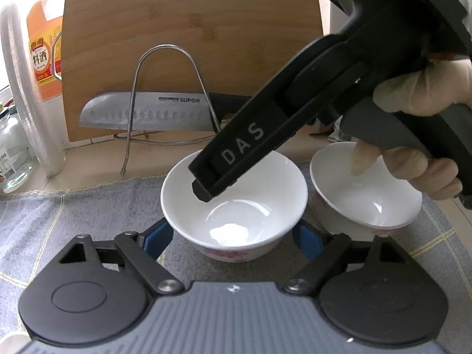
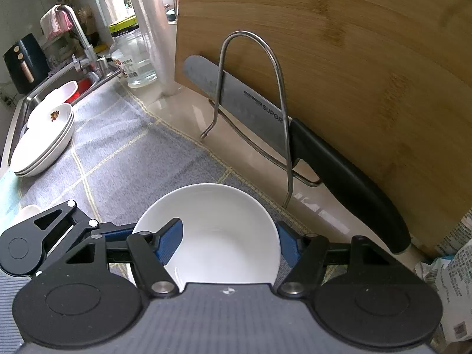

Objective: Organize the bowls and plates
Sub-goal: 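Lift and carry the pink-flowered bowl with the right tool toward the white bowl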

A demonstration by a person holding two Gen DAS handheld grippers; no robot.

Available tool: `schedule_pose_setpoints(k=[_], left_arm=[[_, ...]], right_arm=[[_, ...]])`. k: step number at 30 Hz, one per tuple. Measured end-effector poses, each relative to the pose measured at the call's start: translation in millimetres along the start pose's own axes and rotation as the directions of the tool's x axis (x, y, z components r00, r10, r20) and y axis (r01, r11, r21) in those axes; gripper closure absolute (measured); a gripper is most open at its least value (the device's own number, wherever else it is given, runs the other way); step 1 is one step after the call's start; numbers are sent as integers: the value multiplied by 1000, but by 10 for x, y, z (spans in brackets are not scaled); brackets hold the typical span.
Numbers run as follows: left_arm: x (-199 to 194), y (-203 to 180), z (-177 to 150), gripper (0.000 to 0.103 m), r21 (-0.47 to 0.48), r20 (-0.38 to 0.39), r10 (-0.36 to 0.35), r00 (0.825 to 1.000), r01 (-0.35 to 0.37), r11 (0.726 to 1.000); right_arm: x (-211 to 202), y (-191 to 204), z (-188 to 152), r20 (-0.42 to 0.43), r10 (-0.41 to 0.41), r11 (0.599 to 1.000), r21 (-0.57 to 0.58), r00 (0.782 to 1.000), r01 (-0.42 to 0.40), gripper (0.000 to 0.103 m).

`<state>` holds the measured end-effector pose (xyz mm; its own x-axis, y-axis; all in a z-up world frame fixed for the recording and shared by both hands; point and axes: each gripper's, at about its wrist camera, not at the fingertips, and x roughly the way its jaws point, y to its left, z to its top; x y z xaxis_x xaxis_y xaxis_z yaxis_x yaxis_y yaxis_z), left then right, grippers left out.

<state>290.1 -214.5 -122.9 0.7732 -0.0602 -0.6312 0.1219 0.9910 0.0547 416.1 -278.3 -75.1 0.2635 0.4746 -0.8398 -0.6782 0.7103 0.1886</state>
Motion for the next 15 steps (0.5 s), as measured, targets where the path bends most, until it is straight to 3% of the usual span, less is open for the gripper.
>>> schedule_pose_setpoints(k=[15], left_arm=[[-118,36,32,16,33,9,-10,1000,9,999]], right_arm=[[-94,117,-10,11,-12,1000,13,1000,12,29]])
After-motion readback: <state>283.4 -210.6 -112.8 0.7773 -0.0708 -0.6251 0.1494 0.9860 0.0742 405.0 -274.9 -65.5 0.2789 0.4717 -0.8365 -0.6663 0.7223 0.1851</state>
